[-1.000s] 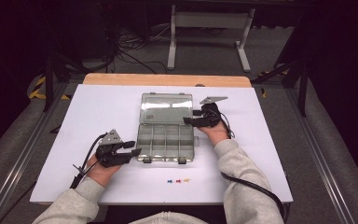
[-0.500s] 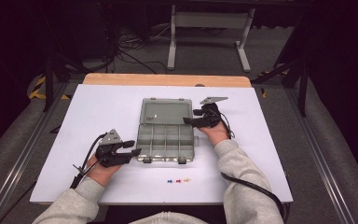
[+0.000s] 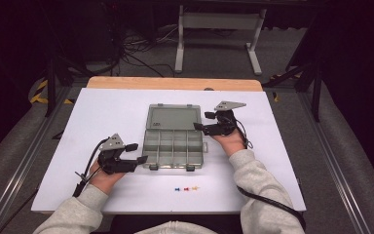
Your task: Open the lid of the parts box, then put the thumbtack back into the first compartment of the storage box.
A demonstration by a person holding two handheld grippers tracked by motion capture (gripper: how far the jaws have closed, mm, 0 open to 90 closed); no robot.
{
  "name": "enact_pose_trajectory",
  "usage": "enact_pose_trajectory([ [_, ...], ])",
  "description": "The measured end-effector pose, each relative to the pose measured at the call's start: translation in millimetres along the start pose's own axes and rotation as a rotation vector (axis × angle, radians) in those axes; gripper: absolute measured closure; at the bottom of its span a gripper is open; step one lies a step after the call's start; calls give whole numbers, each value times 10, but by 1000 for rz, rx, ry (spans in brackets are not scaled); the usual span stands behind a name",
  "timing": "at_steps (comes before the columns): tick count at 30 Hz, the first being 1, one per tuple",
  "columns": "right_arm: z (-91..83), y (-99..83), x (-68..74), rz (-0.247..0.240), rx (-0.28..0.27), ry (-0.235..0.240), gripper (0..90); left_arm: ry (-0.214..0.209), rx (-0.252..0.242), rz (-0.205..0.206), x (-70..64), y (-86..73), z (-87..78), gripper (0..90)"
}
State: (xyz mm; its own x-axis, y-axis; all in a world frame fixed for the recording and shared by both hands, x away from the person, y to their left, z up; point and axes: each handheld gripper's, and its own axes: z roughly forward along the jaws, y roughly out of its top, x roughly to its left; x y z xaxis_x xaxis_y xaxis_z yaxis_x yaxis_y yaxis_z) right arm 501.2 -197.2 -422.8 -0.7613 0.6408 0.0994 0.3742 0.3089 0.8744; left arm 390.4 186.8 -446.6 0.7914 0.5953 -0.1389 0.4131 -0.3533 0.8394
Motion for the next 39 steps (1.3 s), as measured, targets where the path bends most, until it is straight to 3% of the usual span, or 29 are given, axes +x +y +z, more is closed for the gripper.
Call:
enact_pose_trajectory([
  [14,-501,42,286,-85,-98,11,220,-39,-77,11,-23,43,-99,167],
  [21,-726,-46,467,-116,-138,31,193,-49,-114,13,-31,58,-164,142],
  [26,-827,-144,558,-137,-149,53,152,-70,-167,9,-26,68,-231,108],
  [32,-938,-295,642,-158,-170,52,137,-123,-160,-9,-23,70,-258,66],
  [35,-959,-365,668,-162,-171,56,137,-148,-181,8,-37,75,-287,58],
  [39,-977,-410,695,-168,-182,55,138,-151,-182,21,-39,88,-306,47],
])
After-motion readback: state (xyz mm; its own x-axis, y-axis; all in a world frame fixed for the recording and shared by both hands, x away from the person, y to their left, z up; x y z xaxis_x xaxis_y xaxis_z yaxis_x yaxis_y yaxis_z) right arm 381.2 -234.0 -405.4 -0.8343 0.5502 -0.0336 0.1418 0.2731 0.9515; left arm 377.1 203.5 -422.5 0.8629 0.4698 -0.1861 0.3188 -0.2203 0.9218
